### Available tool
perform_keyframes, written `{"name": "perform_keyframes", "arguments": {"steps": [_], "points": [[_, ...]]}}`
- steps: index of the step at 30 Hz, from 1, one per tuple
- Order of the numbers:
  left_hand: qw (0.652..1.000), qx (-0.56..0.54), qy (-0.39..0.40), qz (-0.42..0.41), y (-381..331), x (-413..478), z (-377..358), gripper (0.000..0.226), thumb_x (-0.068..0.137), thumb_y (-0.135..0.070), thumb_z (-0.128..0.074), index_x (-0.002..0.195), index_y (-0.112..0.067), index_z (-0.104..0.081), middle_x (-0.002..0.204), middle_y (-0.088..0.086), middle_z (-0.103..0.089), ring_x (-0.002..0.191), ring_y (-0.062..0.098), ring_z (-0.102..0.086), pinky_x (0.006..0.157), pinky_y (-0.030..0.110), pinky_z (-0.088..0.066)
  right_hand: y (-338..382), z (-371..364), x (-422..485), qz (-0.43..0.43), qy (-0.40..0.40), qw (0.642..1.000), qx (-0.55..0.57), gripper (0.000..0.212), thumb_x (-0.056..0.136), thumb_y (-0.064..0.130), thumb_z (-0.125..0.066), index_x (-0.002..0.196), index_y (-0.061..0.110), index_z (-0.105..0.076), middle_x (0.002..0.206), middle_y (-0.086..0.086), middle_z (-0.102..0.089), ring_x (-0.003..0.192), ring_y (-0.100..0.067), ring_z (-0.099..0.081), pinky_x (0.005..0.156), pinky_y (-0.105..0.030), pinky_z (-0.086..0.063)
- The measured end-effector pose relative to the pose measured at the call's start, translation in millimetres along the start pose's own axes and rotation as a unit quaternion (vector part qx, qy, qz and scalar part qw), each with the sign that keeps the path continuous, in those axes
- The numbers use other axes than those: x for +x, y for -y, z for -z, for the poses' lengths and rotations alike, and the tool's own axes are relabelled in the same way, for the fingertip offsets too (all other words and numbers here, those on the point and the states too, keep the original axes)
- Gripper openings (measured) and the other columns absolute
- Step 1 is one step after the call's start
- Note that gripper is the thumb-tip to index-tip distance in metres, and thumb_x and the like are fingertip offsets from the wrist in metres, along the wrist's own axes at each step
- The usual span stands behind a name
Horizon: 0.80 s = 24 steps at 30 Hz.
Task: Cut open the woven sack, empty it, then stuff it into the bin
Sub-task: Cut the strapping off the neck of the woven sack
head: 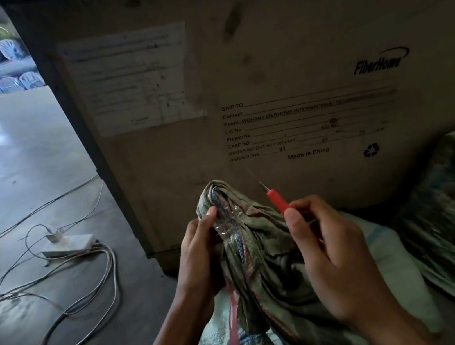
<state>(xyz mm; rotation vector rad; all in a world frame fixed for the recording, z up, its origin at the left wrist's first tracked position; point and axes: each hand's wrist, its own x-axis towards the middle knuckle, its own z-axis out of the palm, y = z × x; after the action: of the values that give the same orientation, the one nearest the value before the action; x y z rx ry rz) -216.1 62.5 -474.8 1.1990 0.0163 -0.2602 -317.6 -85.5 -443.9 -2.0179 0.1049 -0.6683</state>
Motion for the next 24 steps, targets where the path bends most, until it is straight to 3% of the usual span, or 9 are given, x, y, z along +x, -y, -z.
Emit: {"name": "perform_keyframes", "arguments": {"steps": [1, 3, 6, 16, 24], "points": [[1.000, 0.008, -0.005, -0.020, 1.1, 0.9, 1.4, 0.060, 0.080, -0.047, -0.070, 0.115, 0.001, -0.060, 0.103, 0.021, -0.077, 0.090, 0.027, -0.077, 0.063, 0.032, -0.062, 0.6, 0.7, -0.3, 0.010, 0.000, 1.000, -0.017, 0.028, 0.100, 0.047, -0.042, 0.086, 0.029, -0.059, 0.067, 0.009, -0.054, 0.058, -0.009, -0.053, 0.050, -0.011, -0.035], [0.997, 0.042, -0.007, -0.062, 2.3, 0.0, 4.1, 0.054, 0.070, -0.054, -0.075, 0.096, -0.009, -0.060, 0.079, 0.005, -0.076, 0.070, 0.014, -0.074, 0.055, 0.023, -0.057, 0.5, 1.1, -1.7, 0.029, 0.002, 0.998, -0.052, 0.034, 0.102, 0.043, -0.041, 0.077, 0.027, -0.057, 0.058, 0.006, -0.050, 0.054, -0.012, -0.051, 0.048, -0.014, -0.032], [0.995, 0.048, 0.010, -0.084, 5.4, -0.5, 4.6, 0.051, 0.069, -0.055, -0.076, 0.090, -0.013, -0.057, 0.072, -0.001, -0.072, 0.062, 0.013, -0.071, 0.052, 0.022, -0.055, -0.5, -2.1, -4.6, 0.030, 0.018, 0.996, -0.082, 0.039, 0.102, 0.040, -0.040, 0.073, 0.021, -0.058, 0.055, 0.003, -0.045, 0.053, -0.015, -0.048, 0.048, -0.017, -0.031], [0.993, 0.057, 0.002, -0.103, 9.0, -3.5, 2.7, 0.054, 0.069, -0.056, -0.076, 0.096, -0.013, -0.059, 0.079, 0.001, -0.077, 0.071, 0.013, -0.075, 0.059, 0.021, -0.057, 0.3, -5.2, -3.9, 0.040, 0.026, 0.994, -0.095, 0.037, 0.104, 0.035, -0.042, 0.073, 0.021, -0.056, 0.056, 0.005, -0.044, 0.054, -0.013, -0.048, 0.049, -0.015, -0.031], [0.991, 0.060, 0.029, -0.117, 8.1, -7.2, -2.9, 0.059, 0.077, -0.046, -0.070, 0.111, 0.000, -0.053, 0.079, 0.001, -0.079, 0.070, 0.013, -0.076, 0.059, 0.021, -0.058, -1.0, -3.8, -0.8, 0.038, 0.028, 0.994, -0.103, 0.036, 0.105, 0.036, -0.043, 0.077, 0.021, -0.061, 0.055, 0.007, -0.044, 0.055, -0.010, -0.050, 0.048, -0.014, -0.030]]}}
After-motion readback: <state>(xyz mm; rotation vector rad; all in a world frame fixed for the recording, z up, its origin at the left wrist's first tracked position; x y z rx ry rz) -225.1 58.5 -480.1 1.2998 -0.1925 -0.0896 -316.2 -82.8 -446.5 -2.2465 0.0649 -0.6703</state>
